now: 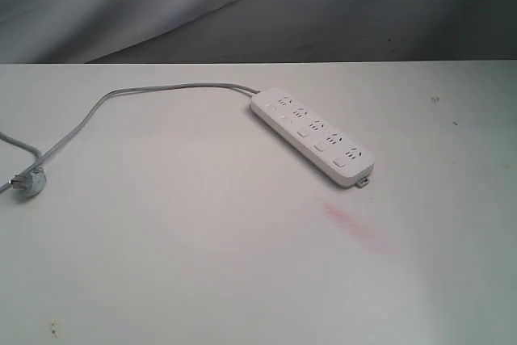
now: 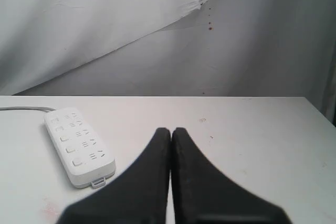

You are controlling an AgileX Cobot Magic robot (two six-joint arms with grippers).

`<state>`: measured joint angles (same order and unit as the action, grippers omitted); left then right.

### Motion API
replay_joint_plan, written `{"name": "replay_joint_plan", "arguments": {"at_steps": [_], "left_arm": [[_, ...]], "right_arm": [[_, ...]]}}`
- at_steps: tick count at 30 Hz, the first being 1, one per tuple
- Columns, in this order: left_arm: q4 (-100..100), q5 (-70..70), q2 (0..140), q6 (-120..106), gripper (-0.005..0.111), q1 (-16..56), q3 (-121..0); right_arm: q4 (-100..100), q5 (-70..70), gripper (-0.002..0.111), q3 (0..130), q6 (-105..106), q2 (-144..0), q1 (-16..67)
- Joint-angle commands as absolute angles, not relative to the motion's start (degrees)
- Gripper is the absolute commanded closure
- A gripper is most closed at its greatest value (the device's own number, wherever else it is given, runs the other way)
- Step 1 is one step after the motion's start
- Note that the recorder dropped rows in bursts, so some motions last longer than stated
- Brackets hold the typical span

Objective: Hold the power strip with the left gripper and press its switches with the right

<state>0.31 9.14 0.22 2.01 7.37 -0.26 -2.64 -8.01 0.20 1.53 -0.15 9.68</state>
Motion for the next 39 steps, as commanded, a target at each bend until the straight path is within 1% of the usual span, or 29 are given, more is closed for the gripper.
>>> {"name": "replay_joint_plan", "arguments": {"at_steps": [1, 16, 21, 23, 25, 27, 30, 32, 35, 39], "left_arm": [[0.36, 9.02, 0.00, 2.50, 0.107, 7.28, 0.00], [0.36, 9.02, 0.00, 2.50, 0.107, 7.28, 0.00], [0.36, 6.66, 0.00, 2.50, 0.107, 7.28, 0.00], [-1.29, 2.83, 0.00, 4.09, 0.107, 7.28, 0.00], [-4.69, -0.34, 0.00, 7.21, 0.107, 7.28, 0.00], [-11.17, 2.62, 0.00, 10.43, 0.107, 7.28, -0.53], [-22.43, 10.73, 6.68, 10.43, 0.107, 7.28, -8.13], [-27.81, 15.23, 13.17, 9.91, 0.107, 7.28, -13.70], [-31.62, 22.61, 24.95, -1.71, 0.107, 7.28, -23.49], [-37.79, 26.61, 35.03, -11.88, 0.107, 7.28, -31.83]], "right_arm": [[-2.82, -7.46, 0.108, 0.00, 1.61, 0.00, 9.82], [-2.82, -7.28, 0.108, 0.00, 1.63, 0.00, 9.82], [-3.10, -3.46, 0.108, 0.00, 1.48, 0.00, 9.82], [-6.96, 0.00, 0.108, 0.00, -0.69, 0.00, 9.82], [-17.46, 2.03, 0.108, 0.00, -4.56, 0.00, 9.82], [-23.55, -1.27, 0.108, 1.08, -4.56, 0.00, 9.82], [-23.65, -10.87, 0.108, 8.48, -4.56, 0.00, 9.82], [-23.65, -13.54, 0.108, 12.19, -4.33, 0.00, 9.82], [-23.65, -19.02, 0.108, 18.38, -0.65, -6.50, 10.05], [-23.88, -20.81, 0.108, 23.21, 3.18, -15.02, 11.82]]}}
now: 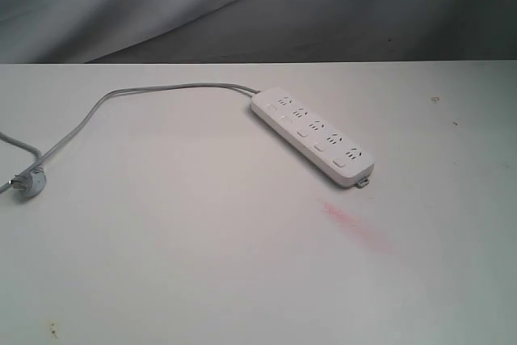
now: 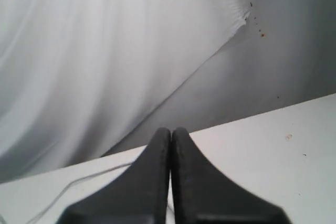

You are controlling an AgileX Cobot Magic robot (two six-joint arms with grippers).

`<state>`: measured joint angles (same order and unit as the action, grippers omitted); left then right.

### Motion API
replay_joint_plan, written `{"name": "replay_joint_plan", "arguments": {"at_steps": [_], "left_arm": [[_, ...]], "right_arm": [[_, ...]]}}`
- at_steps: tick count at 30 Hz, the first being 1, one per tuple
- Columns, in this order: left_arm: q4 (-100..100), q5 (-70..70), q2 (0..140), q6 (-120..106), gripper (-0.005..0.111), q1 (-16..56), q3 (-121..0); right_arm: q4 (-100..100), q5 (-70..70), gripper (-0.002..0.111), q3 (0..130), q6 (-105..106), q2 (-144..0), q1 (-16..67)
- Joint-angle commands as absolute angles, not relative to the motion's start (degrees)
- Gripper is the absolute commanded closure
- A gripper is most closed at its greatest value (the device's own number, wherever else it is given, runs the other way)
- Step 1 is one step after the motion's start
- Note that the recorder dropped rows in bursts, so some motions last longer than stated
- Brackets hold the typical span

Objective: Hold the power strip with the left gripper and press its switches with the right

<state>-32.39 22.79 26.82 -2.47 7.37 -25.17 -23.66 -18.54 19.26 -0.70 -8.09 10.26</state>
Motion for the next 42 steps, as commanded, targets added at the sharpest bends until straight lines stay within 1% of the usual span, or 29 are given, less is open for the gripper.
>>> {"name": "replay_joint_plan", "arguments": {"at_steps": [1, 3, 9, 16, 19, 23, 31, 42], "left_arm": [[-39.25, 27.49, 37.95, -14.11, 0.107, 7.28, -33.90], [-43.19, 30.65, 46.67, -20.92, 0.107, 7.28, -39.69], [-47.52, 35.33, 63.22, -33.48, 0.107, 7.43, -49.43], [-47.52, 39.02, 81.53, -39.43, 0.107, 7.57, -61.04], [-47.08, 40.35, 88.12, -41.48, 0.107, 9.16, -66.46], [-47.08, 40.63, 96.75, -44.07, 0.107, 13.05, -73.67], [-47.50, 44.18, 115.07, -43.64, 0.107, 17.50, -91.21], [-48.49, 47.41, 132.48, -40.08, 0.107, 18.88, -111.94]], "right_arm": [[-24.21, -20.92, 0.108, 24.62, 4.80, -18.28, 12.57], [-25.52, -20.92, 0.108, 27.92, 8.73, -26.27, 14.14], [-26.21, -21.05, 0.108, 35.10, 14.95, -43.33, 16.64], [-26.21, -22.08, 0.108, 43.77, 17.85, -62.77, 19.31], [-25.97, -22.08, 0.108, 47.44, 18.10, -70.17, 20.75], [-25.53, -22.08, 0.108, 51.67, 18.24, -79.44, 22.46], [-25.77, -22.08, 0.108, 56.81, 18.24, -91.74, 22.86], [-25.51, -21.49, 0.108, 63.11, 18.24, -103.14, 22.86]]}}
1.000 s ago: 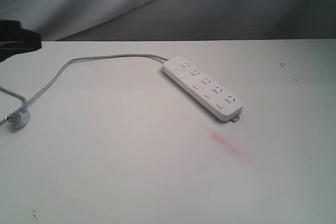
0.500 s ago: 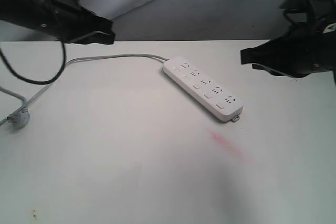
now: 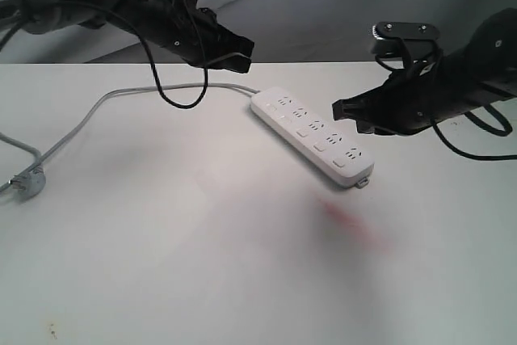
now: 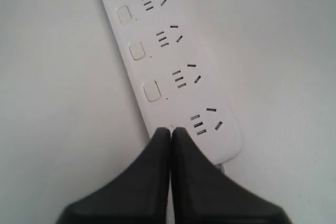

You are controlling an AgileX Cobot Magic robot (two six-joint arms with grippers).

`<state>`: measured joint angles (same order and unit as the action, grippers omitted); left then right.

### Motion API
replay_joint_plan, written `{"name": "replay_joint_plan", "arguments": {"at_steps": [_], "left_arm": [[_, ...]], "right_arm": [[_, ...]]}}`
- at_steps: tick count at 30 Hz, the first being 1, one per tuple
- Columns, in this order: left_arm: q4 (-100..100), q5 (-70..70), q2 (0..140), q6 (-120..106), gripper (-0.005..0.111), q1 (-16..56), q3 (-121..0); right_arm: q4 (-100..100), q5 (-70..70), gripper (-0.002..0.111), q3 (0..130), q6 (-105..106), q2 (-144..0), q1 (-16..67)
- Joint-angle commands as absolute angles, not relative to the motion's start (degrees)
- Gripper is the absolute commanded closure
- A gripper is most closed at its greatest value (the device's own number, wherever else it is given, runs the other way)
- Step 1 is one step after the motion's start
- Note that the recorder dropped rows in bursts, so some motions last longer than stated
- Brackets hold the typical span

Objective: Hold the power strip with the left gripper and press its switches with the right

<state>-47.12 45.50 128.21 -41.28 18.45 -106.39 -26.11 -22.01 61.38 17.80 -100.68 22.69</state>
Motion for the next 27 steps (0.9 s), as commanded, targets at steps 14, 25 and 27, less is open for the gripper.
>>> {"name": "replay_joint_plan", "arguments": {"at_steps": [14, 25, 27], "left_arm": [[-51.60, 48.26, 144.69, -34.06, 0.107, 19.16, -123.35], [-45.14, 40.36, 148.05, -31.86, 0.107, 23.26, -126.94], [-43.09, 39.82, 148.05, -31.31, 0.107, 23.52, -126.94]], "right_arm": [[-25.00, -17.87, 0.108, 63.42, 18.24, -106.18, 22.86], [-25.75, -15.91, 0.108, 63.42, 18.24, -108.38, 22.86], [-25.75, -15.66, 0.108, 63.42, 18.24, -108.38, 22.86]]}}
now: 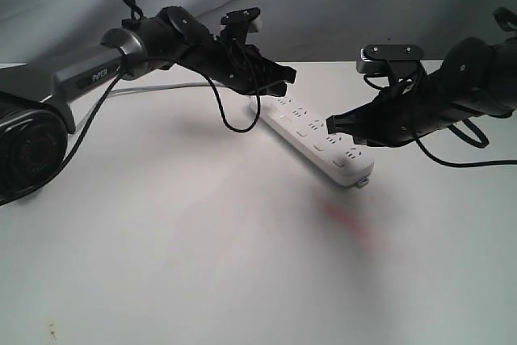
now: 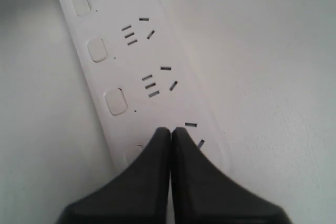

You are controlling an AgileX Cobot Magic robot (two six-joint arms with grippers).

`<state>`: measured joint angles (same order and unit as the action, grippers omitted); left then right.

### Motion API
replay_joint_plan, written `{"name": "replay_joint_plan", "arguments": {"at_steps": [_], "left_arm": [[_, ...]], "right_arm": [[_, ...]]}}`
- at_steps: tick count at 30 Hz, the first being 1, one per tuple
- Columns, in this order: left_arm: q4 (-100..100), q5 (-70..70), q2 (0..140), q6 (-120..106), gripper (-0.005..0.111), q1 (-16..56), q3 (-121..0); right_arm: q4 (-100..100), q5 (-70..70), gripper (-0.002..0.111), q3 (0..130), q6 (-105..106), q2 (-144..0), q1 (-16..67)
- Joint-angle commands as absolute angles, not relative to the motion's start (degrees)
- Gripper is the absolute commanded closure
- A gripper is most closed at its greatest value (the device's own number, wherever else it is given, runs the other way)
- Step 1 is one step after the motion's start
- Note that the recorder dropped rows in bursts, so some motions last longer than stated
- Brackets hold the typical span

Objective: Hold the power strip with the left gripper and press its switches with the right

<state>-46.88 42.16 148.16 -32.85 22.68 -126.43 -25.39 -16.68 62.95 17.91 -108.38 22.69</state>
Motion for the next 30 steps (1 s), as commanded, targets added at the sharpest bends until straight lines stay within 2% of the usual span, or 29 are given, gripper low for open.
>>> {"name": "replay_joint_plan", "arguments": {"at_steps": [1, 15, 23, 30], "left_arm": [[-42.51, 39.68, 148.05, -31.31, 0.107, 23.52, -126.94], [-38.26, 45.30, 148.32, -17.13, 0.107, 22.84, -126.94], [-37.81, 48.32, 148.08, -26.87, 0.107, 20.46, -126.94], [-25.45, 47.87, 148.08, -38.31, 0.107, 20.23, -126.94]], "right_arm": [[-25.75, -15.66, 0.108, 63.42, 18.24, -108.38, 22.86], [-25.75, -15.66, 0.108, 63.42, 18.24, -108.38, 22.86], [-25.75, -15.66, 0.108, 63.42, 18.24, -108.38, 22.86], [-25.75, -15.44, 0.108, 63.42, 18.24, -108.38, 22.86]]}}
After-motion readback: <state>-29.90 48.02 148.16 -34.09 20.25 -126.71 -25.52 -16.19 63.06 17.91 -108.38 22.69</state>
